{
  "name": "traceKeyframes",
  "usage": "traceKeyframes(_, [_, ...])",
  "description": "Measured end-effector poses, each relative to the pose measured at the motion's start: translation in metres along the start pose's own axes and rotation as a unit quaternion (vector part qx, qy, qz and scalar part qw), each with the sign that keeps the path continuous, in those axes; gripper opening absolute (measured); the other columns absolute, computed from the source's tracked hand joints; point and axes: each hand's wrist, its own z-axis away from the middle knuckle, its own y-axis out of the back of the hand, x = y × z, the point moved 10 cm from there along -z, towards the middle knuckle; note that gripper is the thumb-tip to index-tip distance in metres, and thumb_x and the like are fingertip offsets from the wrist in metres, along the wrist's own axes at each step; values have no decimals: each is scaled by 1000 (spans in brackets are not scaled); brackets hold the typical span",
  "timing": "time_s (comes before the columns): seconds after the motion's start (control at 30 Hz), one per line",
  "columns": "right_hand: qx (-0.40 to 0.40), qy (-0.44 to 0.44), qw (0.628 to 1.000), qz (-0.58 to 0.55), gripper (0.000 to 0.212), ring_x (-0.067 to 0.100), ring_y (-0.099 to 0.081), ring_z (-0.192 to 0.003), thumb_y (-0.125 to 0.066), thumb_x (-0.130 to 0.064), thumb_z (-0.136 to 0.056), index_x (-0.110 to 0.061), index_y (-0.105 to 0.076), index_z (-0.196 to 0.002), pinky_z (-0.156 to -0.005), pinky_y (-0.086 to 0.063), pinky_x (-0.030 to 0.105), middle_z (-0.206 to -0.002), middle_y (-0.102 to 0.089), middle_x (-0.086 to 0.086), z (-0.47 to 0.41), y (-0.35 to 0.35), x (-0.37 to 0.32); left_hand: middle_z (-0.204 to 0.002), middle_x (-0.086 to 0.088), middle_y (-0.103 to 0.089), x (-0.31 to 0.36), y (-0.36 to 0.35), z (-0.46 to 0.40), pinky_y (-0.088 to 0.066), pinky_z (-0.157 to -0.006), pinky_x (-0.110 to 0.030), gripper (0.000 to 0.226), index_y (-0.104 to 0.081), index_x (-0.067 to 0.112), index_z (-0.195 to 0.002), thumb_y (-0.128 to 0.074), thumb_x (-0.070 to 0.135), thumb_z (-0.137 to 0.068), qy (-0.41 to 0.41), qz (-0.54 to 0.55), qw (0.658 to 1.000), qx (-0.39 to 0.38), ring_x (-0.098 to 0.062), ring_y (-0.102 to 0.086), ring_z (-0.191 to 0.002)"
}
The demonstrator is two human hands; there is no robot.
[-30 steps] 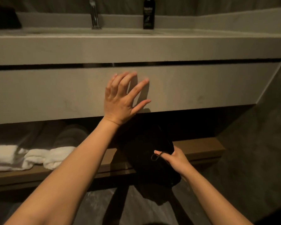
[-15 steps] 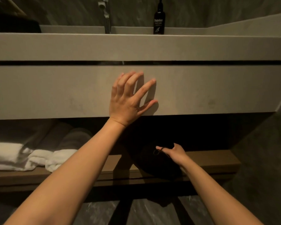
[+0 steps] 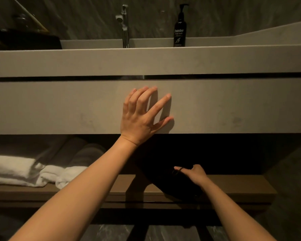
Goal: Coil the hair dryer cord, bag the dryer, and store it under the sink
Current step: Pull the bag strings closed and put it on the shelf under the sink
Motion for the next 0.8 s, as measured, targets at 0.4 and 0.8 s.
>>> traceKeyframes(0.4, [115, 68, 948, 288, 50, 18, -61, -63, -54, -64, -79, -17, -55, -63, -52, -47, 30, -63, -57, -1, -1, 13, -13, -133, -6, -33, 2, -1, 0, -21, -113, -39, 60, -46, 27, -131, -60, 60, -83, 0, -11, 1000, -13, -28, -34, -125])
traceKeyframes(0.8, [181, 137, 901, 370, 76, 31, -47, -124, -54, -65, -79, -6, -48, -128, -113, -27, 42, -128, -55, 14, 51, 28, -34, -132, -8, -33, 2, -2, 2, -21, -113, -40, 58, -48, 27, -131, -59, 59, -83, -1, -21, 1000, -20, -27, -35, -124])
